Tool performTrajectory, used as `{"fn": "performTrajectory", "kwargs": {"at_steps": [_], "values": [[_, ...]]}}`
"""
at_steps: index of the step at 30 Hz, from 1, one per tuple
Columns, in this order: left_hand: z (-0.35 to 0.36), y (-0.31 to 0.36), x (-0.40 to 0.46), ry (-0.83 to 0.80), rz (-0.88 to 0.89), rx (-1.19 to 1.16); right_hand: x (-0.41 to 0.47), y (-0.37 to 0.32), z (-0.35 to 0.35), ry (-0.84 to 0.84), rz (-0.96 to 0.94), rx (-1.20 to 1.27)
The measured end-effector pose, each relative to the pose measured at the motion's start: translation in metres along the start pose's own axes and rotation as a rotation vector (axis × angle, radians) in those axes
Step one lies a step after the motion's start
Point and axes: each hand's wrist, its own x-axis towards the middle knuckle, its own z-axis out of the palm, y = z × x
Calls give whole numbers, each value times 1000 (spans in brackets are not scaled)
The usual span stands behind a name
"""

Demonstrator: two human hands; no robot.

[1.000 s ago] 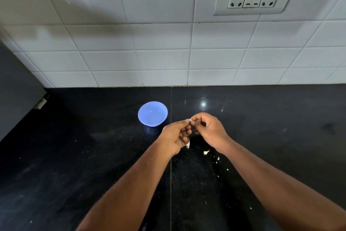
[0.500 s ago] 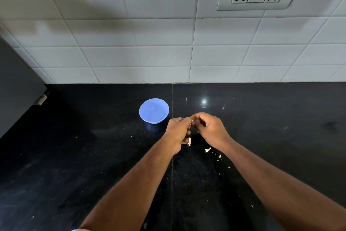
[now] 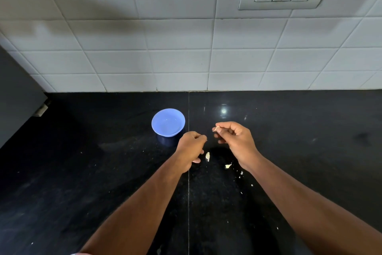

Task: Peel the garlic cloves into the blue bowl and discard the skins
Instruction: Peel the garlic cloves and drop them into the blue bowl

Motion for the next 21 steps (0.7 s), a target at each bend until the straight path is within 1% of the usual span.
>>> {"fn": "performTrajectory", "kwargs": {"at_steps": [4, 7, 9, 12, 14, 18, 21], "values": [[6, 3, 0, 44, 92, -174, -1, -2, -2, -43, 6, -42], [11, 9, -3, 0, 155, -214, -3, -4, 0, -67, 3, -54], [13, 10, -3, -19, 135, -238, -3, -5, 2, -45, 14, -47], [16, 10, -4, -20, 59, -359, -4, -6, 2, -37, 20, -51], [19, 8, -4, -11, 45, -410, -3, -7, 3, -39, 36, -35], [23, 7, -7, 33, 92, -426, 0, -10, 4, -43, 113, 61], [27, 8, -9, 97, 135, -417, 2, -15, 6, -55, 227, 224]]}}
